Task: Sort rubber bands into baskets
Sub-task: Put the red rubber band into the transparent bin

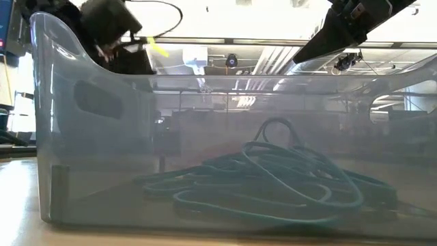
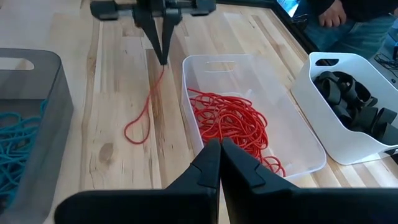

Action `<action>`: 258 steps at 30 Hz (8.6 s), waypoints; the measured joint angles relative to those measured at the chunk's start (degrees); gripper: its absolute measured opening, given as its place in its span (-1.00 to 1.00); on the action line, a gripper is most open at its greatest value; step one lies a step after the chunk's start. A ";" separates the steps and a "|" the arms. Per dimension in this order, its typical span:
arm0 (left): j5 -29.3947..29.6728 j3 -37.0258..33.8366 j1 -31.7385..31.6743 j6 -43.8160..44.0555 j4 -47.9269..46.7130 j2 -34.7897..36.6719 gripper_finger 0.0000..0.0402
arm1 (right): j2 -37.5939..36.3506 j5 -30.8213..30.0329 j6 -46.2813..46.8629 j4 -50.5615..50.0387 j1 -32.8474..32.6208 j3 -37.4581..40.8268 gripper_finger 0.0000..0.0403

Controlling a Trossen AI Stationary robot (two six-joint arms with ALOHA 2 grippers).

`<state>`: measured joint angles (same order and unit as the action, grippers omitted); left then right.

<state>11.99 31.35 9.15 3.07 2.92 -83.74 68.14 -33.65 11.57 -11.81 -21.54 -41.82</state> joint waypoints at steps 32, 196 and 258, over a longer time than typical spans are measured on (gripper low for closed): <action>0.32 24.72 -11.17 -9.18 -4.31 -2.17 -1.00 | 0.00 -0.06 -1.53 0.04 0.00 0.00 -1.00; -11.31 -12.24 -12.79 -2.61 27.42 20.06 -0.24 | 29.83 25.83 28.62 -45.26 -19.41 -24.47 -1.00; -11.74 -12.20 -12.79 -2.19 26.63 20.06 -0.25 | 31.77 22.22 -7.02 3.01 24.73 -19.06 -1.00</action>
<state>0.25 19.16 -3.64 0.89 29.56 -63.68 99.91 -11.43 4.56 -8.80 3.19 -60.88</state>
